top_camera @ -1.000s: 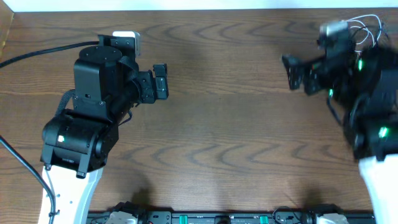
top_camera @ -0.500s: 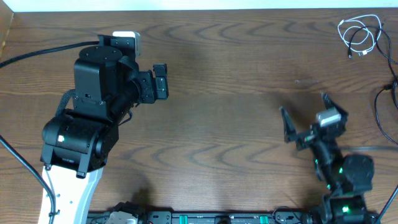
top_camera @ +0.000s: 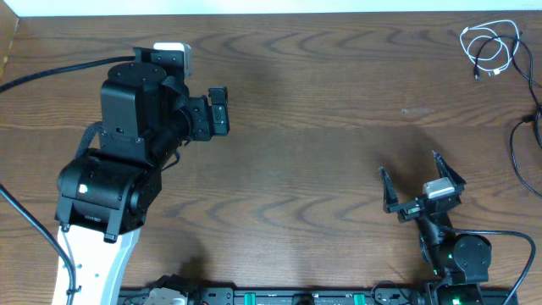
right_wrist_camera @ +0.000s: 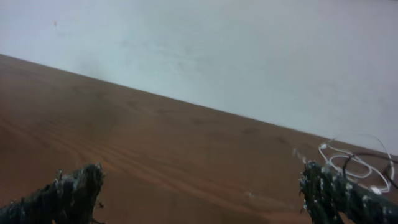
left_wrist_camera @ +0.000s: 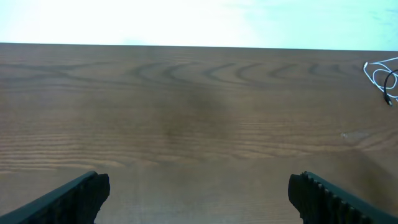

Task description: Untangle cables

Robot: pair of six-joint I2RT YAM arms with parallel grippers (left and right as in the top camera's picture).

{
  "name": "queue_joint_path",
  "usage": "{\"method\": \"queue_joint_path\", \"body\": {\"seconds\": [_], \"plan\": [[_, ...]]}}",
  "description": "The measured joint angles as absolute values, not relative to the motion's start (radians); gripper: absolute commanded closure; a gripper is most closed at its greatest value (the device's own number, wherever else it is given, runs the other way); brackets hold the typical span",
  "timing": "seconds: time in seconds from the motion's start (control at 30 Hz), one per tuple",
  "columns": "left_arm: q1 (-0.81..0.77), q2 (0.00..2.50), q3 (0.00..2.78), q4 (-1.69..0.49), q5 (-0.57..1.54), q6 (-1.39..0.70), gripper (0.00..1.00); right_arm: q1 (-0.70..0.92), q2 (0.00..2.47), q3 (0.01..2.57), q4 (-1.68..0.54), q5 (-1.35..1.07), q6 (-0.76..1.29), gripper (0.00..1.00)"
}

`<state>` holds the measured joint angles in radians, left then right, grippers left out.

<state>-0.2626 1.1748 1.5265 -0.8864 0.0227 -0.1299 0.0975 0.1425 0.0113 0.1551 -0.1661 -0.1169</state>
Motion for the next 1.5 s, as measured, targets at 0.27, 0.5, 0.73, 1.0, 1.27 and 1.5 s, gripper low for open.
{"method": "queue_joint_path", "body": {"seconds": [0.27, 0.5, 0.73, 1.0, 1.27, 1.5], "plan": [[-0.263, 1.175, 1.526, -0.887, 0.023, -0.130, 0.03, 0.097, 0.052, 0.008, -0.020, -0.122, -0.117, 0.01], [-0.263, 1.175, 1.526, -0.887, 0.023, -0.130, 0.03, 0.097, 0.015, 0.007, -0.063, -0.110, -0.117, 0.01], [-0.263, 1.175, 1.526, -0.887, 0.023, -0.130, 0.03, 0.097, 0.015, 0.007, -0.063, -0.107, -0.117, 0.01], [-0.263, 1.175, 1.526, -0.887, 0.023, -0.130, 0.03, 0.097, 0.015, 0.007, -0.063, -0.107, -0.117, 0.01], [-0.263, 1.175, 1.526, -0.887, 0.023, -0.130, 0.03, 0.097, 0.015, 0.007, -0.063, -0.107, -0.117, 0.01], [-0.263, 1.175, 1.526, -0.912, 0.023, -0.130, 0.03, 0.097, 0.015, 0.007, -0.064, -0.107, -0.117, 0.01]]}}
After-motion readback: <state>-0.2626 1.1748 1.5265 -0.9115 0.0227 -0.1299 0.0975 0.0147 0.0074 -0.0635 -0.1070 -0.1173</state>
